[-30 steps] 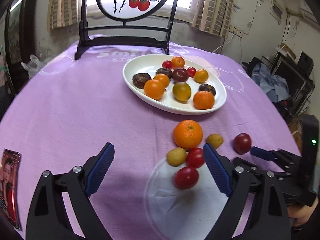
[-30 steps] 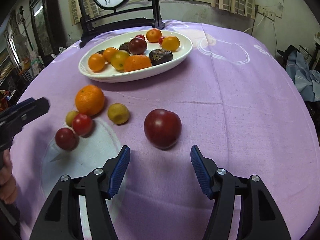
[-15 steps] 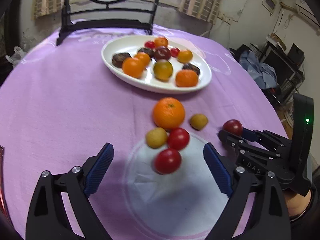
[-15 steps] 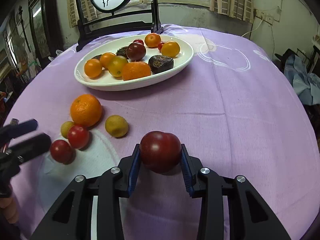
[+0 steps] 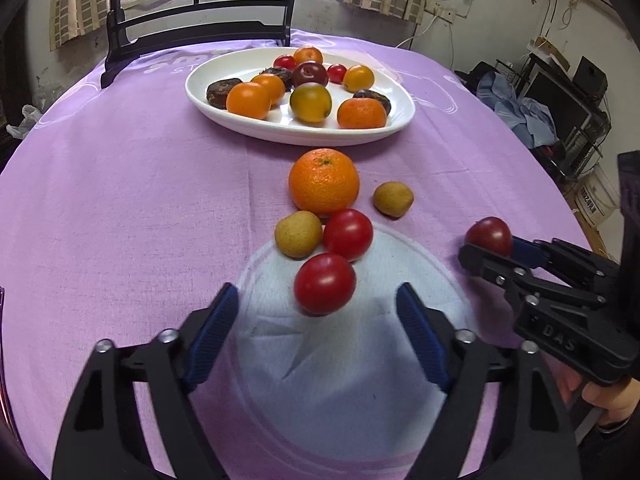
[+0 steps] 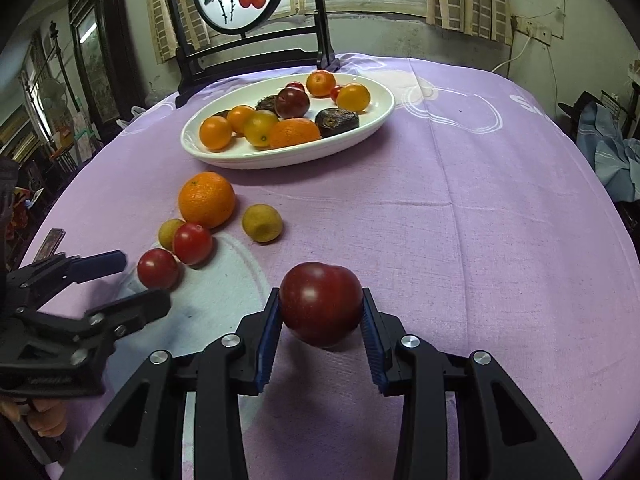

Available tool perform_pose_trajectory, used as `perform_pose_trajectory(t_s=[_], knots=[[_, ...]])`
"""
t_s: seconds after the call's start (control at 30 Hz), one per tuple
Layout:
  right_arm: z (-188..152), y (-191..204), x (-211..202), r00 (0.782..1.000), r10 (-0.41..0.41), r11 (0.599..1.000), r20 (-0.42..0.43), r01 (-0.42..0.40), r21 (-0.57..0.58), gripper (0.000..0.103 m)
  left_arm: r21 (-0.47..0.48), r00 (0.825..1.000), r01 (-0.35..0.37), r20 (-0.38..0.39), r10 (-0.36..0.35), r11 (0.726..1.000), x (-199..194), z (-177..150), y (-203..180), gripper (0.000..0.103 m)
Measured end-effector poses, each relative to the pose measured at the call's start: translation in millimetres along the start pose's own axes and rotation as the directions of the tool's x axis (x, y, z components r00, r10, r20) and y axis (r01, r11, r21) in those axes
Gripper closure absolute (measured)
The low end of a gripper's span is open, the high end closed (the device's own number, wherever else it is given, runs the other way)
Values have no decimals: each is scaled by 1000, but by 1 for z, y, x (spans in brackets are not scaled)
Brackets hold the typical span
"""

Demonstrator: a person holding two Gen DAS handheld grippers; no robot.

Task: Organize fruits
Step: 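Grasp a dark red tomato with the right tool while the left tool grasps a red tomato, then carry both tomatoes onto the white plate and open both tools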

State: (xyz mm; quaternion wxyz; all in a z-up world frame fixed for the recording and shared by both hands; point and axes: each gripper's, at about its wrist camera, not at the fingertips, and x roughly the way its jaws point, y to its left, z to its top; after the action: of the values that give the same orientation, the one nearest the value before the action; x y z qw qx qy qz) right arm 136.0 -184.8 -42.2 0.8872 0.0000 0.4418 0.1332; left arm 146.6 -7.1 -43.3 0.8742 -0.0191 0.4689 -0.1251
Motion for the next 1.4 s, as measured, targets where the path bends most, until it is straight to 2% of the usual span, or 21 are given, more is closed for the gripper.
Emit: perform_pose_trajectory(t_s=[0.03,0.1,0.2,0.27,0.47,0.97,1.2,1.4], knots=[[0,1,-1,1000,4,1000,3,-4,-5,64,-2,1000,-4,-8,4,1000,3,0,1,36],[0,3,-4,1000,11,1000,9,-10,-13,64,3,1000,-21,2,21,1000,5,1,0,38],[0,5,-6,1000,17,1000,17,-16,-21,64,16,999,-42,11,42,999,7,3,-2,47],[0,5,-6,1000,16,1000,15,-16,-21,64,37,999,-35,14,35,999,7,3,-4,58],[0,4,-4,1000,12,1000,8,-12,-22,64,41,1000,-1,11,1,999,5,2,-5,70],[0,4,-10,998,44,999,33,-43,-22,64,10,999,34,33,-34,999,-9,4,-1,71],[2,1,-14,996,70,998,53,-70,0,64,-5,995,51,91,-51,999,-36,22,4,71],[13,2,-34,987,114,993,111,-116,10,64,19,992,23,125,-25,1000,-53,47,7,71]])
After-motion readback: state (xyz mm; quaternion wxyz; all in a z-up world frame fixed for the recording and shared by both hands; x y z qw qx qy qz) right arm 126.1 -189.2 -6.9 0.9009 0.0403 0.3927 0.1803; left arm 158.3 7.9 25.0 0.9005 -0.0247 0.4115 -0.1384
